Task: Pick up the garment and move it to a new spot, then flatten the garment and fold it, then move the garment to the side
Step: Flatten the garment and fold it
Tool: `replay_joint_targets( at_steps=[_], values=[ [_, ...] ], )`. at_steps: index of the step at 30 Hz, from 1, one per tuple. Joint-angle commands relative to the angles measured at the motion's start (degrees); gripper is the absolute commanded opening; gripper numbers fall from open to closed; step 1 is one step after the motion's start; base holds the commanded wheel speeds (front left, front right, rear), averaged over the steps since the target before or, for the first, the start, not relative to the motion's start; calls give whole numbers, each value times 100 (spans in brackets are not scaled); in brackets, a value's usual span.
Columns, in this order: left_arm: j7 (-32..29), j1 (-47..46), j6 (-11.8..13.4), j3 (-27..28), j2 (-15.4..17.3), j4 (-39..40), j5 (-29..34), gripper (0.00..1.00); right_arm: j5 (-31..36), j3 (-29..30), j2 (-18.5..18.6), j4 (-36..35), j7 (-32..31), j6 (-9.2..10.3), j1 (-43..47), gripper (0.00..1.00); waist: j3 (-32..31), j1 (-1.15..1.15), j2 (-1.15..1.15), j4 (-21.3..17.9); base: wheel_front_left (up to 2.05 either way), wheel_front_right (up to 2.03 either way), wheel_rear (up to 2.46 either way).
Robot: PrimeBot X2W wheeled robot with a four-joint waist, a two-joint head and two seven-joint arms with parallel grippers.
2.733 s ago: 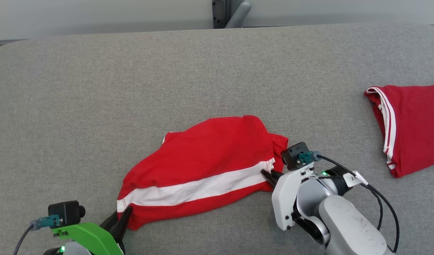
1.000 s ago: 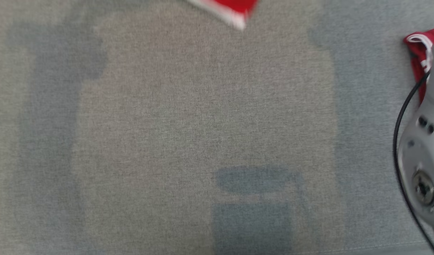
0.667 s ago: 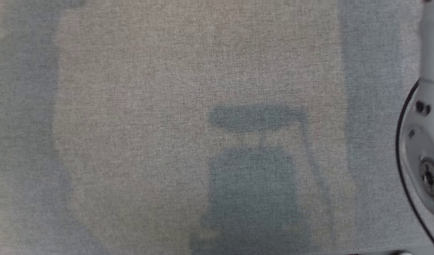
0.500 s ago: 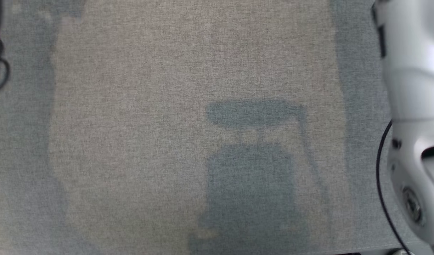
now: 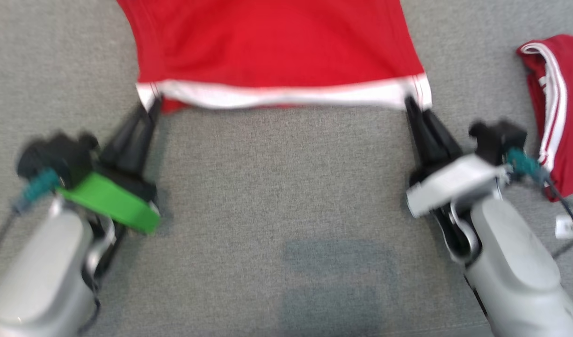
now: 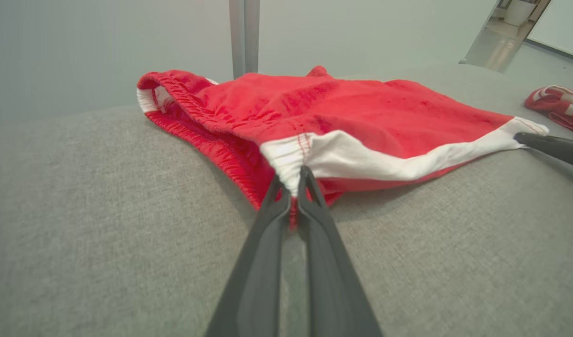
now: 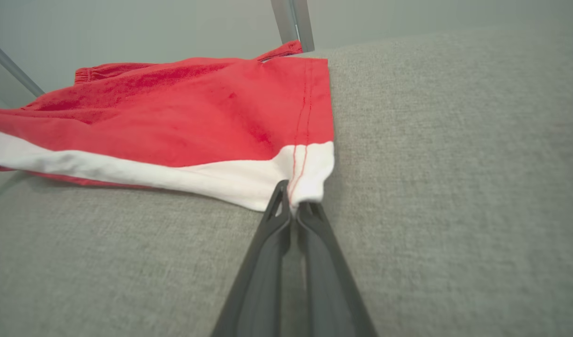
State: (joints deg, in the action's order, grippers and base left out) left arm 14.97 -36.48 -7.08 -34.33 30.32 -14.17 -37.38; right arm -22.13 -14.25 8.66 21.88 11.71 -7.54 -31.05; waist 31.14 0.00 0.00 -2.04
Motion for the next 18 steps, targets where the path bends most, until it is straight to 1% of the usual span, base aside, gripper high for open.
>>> replay_joint_targets(
  at_steps=[1,6,10,13,15,18],
  values=[
    [25,488,48,95,-85,102,51,0,-110,-23,134,-24,24,11,520,0,-871,0,0,6,0,0,0],
    [26,2052,196,449,-376,450,92,0,-455,-5,530,-561,52,11,1783,0,-1527,0,0,-25,0,0,0],
    [26,3107,412,611,-522,692,151,0,-702,-11,804,-984,2,12,2664,0,-1994,0,0,-51,0,0,0],
    [27,3855,652,630,-623,917,231,0,-840,34,953,-1356,-75,13,3352,0,-2311,0,0,-75,0,0,0],
    [26,4310,818,583,-703,1088,333,0,-925,176,1008,-1644,-128,14,3851,0,-2494,0,0,-71,0,0,0],
    [27,4838,1037,668,-833,1360,356,0,-958,420,1061,-2081,-264,15,4547,0,-2673,0,0,-54,0,0,0]
  ],
)
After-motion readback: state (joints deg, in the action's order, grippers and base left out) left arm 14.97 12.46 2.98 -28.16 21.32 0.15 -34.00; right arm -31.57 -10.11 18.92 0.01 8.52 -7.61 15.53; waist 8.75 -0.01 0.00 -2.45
